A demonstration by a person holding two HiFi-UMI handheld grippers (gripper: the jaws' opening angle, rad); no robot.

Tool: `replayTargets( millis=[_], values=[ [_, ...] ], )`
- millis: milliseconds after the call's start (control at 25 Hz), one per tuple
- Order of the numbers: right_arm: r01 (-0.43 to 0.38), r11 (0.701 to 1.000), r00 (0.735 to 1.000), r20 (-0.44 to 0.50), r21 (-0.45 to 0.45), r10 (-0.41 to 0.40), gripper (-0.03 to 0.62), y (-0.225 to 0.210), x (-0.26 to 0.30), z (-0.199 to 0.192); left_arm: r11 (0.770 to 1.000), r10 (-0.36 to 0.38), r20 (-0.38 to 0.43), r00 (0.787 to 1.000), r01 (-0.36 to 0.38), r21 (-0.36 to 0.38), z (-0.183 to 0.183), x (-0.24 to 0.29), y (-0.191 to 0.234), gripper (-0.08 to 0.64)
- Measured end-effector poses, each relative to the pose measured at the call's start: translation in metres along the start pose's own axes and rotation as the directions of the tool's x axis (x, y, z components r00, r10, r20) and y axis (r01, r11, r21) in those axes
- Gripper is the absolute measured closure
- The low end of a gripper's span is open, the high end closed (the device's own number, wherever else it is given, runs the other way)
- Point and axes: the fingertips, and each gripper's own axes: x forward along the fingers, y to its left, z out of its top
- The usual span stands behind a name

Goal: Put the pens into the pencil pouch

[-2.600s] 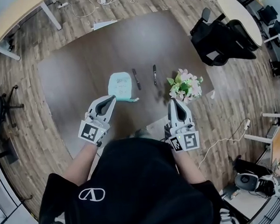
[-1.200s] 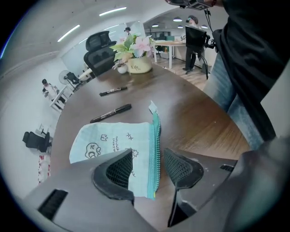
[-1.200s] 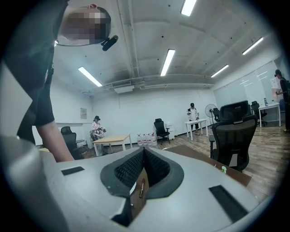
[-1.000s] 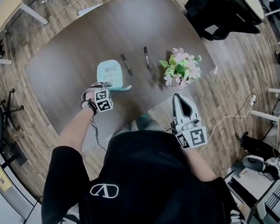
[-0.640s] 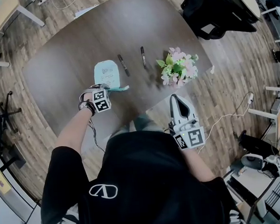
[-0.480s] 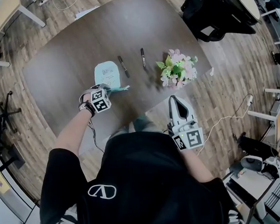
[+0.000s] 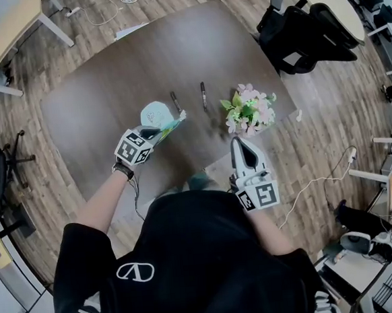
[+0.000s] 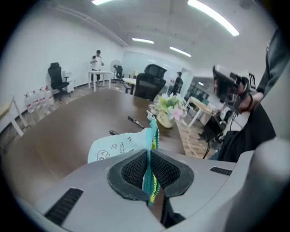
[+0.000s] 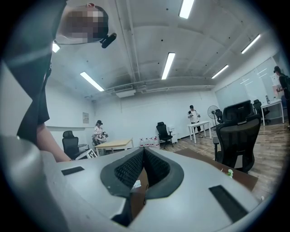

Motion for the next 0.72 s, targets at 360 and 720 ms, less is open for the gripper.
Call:
replayTargets(
  millis=[360, 720],
  values=[
    [-0.029, 0.999, 0.999, 0.022, 0.016, 0.028, 0.594, -0.001, 0.005, 0.003, 0.915, 0.096, 0.336, 0.937, 0.050, -0.400, 0.063, -0.060, -0.030, 0.535],
    [-0.056, 0.998, 0.998, 0.023, 0.011, 0.056, 0.594, -0.004, 0.014, 0.005, 0.825, 0.229, 0.509, 0.830, 0.112, -0.555, 0.091, -0.095, -0.042, 0.536]
  ],
)
